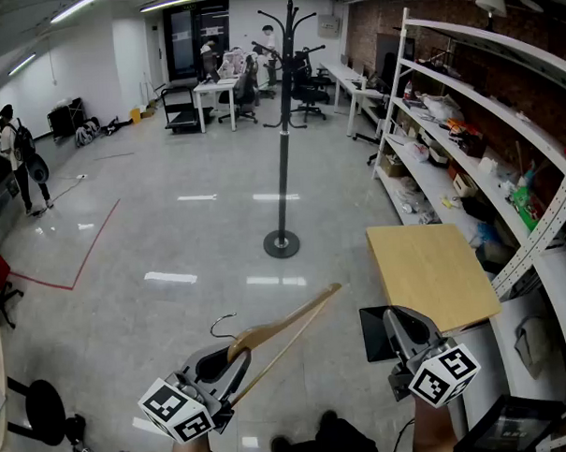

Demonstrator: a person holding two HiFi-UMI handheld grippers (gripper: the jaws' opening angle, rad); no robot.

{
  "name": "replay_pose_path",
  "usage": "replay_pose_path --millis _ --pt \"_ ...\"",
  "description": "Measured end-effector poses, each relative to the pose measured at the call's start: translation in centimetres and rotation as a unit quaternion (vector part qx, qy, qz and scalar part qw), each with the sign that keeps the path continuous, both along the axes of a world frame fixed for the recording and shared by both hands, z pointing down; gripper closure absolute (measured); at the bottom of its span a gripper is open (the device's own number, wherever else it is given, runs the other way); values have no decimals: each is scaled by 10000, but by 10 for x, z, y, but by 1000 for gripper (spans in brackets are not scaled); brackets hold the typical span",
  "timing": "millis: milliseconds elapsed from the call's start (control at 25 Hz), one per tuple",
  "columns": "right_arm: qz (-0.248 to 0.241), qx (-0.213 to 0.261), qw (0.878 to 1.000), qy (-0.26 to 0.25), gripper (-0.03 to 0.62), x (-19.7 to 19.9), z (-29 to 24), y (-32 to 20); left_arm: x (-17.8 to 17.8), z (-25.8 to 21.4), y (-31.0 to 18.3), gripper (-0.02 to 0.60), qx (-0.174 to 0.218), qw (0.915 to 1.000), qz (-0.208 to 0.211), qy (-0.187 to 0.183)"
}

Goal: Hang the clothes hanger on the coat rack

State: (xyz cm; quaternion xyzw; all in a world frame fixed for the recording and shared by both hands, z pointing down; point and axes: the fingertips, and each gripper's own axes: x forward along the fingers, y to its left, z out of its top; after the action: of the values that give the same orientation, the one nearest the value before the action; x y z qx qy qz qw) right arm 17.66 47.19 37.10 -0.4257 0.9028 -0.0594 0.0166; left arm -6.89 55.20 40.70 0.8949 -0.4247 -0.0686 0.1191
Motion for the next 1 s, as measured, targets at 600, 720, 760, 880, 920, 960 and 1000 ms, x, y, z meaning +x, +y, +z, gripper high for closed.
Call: replay_pose_path --millis 600,720,760,880,920,960,1000 --pt "-503 190 9985 -36 586 10 2 -160 35 -19 -159 529 100 9993 -92 -351" --pt "-632 256 9977 1 586 16 -2 -198 46 -27 -193 529 157 9987 -150 -460" --pt "-687 287 9972 6 586 18 -4 -209 48 -28 -203 529 162 9986 -197 -467" --pt "-746 345 9966 -59 586 27 -6 -243 53 -29 -235 529 92 9983 -314 -483" --pt "-747 329 9966 -91 586 30 -6 -254 56 -29 -244 529 40 9982 -320 -500" --pt "-749 281 9967 -130 586 34 -4 -265 59 -29 -253 529 -17 9981 -308 -525" --pt "-745 213 9968 -179 586 37 -1 -274 63 -28 -260 529 -63 9980 -278 -559"
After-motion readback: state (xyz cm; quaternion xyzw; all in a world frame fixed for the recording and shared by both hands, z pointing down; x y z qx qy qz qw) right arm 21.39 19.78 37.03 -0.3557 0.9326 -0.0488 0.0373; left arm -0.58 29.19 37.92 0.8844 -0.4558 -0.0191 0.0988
